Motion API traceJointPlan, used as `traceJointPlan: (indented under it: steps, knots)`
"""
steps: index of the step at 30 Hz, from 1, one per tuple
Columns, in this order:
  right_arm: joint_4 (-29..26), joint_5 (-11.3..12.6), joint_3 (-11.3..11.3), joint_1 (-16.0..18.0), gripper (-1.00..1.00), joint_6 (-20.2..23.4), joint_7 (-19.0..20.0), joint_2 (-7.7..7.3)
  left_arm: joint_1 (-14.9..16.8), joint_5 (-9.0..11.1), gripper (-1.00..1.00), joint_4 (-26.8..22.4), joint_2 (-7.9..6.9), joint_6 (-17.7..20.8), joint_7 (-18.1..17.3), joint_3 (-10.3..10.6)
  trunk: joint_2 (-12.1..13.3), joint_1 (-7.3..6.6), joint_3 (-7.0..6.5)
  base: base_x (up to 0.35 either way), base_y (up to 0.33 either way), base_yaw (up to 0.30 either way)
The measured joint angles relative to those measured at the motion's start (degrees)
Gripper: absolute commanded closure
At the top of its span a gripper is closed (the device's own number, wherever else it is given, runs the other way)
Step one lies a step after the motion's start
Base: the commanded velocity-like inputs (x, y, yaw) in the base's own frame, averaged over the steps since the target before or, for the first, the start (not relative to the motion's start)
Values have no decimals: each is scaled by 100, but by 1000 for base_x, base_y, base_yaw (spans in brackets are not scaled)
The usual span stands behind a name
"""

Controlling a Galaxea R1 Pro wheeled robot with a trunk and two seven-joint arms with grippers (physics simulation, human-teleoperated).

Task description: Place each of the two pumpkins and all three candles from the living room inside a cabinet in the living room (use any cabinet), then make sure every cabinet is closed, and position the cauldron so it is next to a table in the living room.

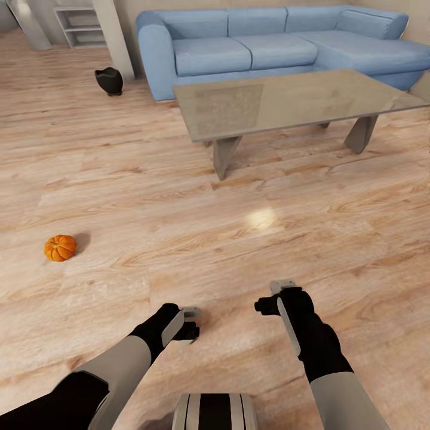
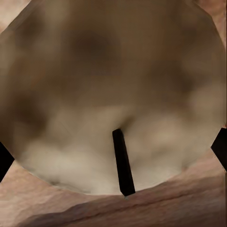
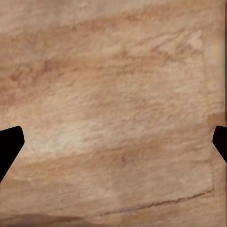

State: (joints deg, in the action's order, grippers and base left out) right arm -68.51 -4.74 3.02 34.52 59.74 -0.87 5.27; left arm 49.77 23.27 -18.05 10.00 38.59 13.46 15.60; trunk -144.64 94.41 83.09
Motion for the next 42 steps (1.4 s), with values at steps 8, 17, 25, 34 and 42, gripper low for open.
traceJointPlan:
  steps: [8, 17, 25, 34, 42]
  knots:
    - [0, 0, -4, 0, -100, 0, 1, 0, -1, 0, 100, 0, 0, 0, 0, -3, 11, -21, -177, 0, 0, 0]
    - [226, 0, -17, 0, -100, 0, 6, 0, 1, 0, 100, 8, 0, 6, 0, -9, 23, -44, -377, 0, 0, 0]
    - [453, 2, -32, 0, -100, 0, 0, -6, -3, -2, 100, 17, 0, 6, -8, -16, 33, -65, -583, 0, 0, -174]
    - [453, -5, -15, -51, -100, 0, -13, 0, -2, -2, 100, 10, 0, 21, 12, -22, 46, -88, -850, 0, 0, -178]
    - [456, 3, -59, -61, -100, 0, -6, -13, -3, 6, 100, 42, 0, 40, 13, -64, 56, -108, -1092, 0, 0, -145]
